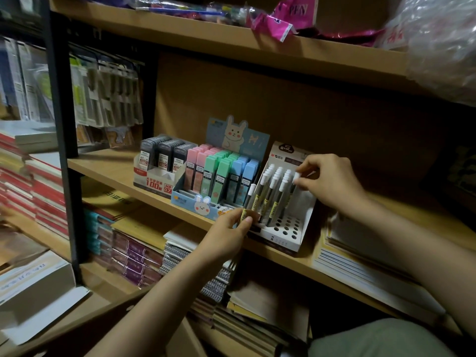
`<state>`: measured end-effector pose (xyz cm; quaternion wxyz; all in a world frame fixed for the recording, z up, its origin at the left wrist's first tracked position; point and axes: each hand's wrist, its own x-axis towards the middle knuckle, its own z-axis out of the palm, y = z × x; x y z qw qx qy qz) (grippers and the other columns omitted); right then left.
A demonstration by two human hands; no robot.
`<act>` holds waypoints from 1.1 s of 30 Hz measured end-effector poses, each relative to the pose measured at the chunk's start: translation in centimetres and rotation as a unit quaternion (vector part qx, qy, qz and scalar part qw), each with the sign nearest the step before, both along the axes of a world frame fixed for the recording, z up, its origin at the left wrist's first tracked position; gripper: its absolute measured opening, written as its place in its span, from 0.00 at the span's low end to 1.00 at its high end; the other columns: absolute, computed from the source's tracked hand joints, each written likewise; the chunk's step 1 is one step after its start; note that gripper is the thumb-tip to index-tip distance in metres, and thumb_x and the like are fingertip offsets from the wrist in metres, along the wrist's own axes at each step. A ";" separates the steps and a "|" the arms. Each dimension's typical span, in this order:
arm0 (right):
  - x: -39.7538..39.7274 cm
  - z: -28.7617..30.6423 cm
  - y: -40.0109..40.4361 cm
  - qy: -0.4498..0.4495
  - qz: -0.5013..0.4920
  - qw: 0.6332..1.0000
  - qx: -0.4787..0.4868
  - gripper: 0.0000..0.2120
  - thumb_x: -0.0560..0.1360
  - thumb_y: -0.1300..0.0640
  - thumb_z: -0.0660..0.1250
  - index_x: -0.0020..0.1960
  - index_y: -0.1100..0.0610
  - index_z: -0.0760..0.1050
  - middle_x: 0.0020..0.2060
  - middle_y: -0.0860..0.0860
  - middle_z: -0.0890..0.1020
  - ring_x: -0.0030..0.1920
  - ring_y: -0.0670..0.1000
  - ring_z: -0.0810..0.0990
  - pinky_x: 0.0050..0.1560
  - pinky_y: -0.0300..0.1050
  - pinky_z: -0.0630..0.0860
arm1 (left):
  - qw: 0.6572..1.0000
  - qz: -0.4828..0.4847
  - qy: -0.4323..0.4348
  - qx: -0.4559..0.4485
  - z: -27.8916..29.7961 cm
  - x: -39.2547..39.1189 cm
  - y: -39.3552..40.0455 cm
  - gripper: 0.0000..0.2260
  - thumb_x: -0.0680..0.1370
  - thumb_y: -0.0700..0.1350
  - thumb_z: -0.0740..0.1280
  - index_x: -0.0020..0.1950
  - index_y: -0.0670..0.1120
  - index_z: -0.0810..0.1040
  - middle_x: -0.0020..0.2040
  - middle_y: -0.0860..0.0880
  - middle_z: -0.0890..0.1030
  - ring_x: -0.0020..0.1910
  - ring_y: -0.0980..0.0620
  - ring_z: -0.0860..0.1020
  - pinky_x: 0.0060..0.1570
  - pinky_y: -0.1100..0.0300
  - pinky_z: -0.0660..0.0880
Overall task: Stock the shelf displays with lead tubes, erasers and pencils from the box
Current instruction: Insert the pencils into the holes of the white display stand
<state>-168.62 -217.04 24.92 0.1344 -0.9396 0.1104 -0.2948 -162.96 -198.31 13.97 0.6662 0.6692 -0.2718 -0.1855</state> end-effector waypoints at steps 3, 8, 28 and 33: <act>0.3 -0.3 0.1 0.017 -0.010 1.000 -0.013 0.07 0.72 0.58 0.74 0.48 0.51 0.79 0.46 0.46 0.78 0.45 0.43 0.78 0.38 0.29 0.69 | 1.000 -0.007 0.003 0.000 0.0 0.0 0.0 0.12 0.83 0.43 0.58 0.62 0.48 0.78 0.54 0.49 0.81 0.42 0.59 0.74 0.39 0.64 0.69; -0.2 -0.1 0.3 0.027 -0.013 0.998 -0.048 0.15 0.72 0.57 0.74 0.58 0.53 0.79 0.53 0.49 0.79 0.43 0.41 0.76 0.44 0.33 0.73 | 1.000 -0.001 0.001 -0.027 -0.2 0.1 0.0 0.10 0.83 0.44 0.58 0.58 0.49 0.78 0.48 0.50 0.82 0.36 0.61 0.75 0.34 0.67 0.69; -3.7 1.7 2.7 -0.078 0.167 0.956 0.227 0.12 0.71 0.64 0.73 0.51 0.55 0.76 0.44 0.54 0.83 0.41 0.50 0.86 0.42 0.42 0.82 | 0.989 0.068 -0.131 -0.002 0.7 -0.3 0.3 0.16 0.75 0.46 0.72 0.62 0.49 0.76 0.59 0.51 0.78 0.57 0.57 0.77 0.58 0.59 0.76; -3.9 2.2 0.6 -0.104 0.085 0.989 0.067 0.10 0.71 0.60 0.73 0.50 0.53 0.75 0.42 0.46 0.82 0.41 0.41 0.83 0.41 0.32 0.80 | 0.955 0.170 -0.232 0.075 -1.0 0.6 0.0 0.25 0.71 0.50 0.75 0.66 0.47 0.73 0.61 0.51 0.74 0.60 0.54 0.73 0.62 0.56 0.74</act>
